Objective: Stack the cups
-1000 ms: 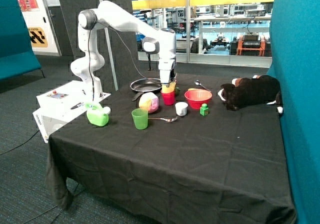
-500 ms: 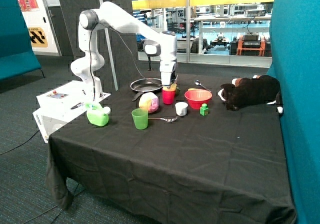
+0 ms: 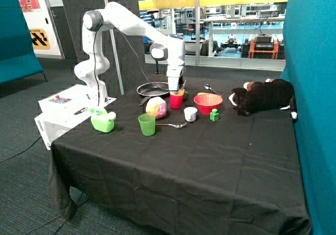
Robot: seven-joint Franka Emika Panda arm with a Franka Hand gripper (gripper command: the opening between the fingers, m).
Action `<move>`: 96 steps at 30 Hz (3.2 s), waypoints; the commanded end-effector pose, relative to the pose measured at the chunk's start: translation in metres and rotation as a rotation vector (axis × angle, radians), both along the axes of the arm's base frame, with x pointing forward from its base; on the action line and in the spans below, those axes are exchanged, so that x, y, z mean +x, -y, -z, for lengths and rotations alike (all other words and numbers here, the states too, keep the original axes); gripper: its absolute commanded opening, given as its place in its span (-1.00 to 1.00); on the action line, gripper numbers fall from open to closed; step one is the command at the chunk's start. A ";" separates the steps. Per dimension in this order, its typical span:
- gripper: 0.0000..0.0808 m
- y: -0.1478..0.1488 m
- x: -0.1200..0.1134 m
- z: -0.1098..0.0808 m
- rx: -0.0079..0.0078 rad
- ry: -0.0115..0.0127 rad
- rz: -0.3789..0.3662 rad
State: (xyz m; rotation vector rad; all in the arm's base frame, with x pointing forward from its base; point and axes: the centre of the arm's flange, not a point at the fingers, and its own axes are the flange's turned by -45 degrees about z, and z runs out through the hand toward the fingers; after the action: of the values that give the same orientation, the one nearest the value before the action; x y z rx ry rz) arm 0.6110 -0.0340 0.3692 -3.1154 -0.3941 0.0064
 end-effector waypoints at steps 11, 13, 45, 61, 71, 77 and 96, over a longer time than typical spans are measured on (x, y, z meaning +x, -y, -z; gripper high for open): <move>0.21 0.017 -0.029 0.004 -0.0008 0.0043 -0.028; 0.23 0.018 -0.031 0.005 -0.0008 0.0043 -0.030; 0.49 0.008 -0.029 0.004 -0.0007 0.0043 -0.046; 0.44 0.014 -0.030 -0.017 -0.0007 0.0043 -0.046; 0.40 0.024 -0.032 -0.038 -0.0008 0.0043 -0.034; 0.35 0.040 -0.041 -0.042 -0.0008 0.0042 -0.004; 0.25 0.112 -0.079 -0.048 -0.0011 0.0042 0.136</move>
State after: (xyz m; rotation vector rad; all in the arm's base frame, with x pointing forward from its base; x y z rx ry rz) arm 0.5503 -0.1144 0.4133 -3.1262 -0.2739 0.0086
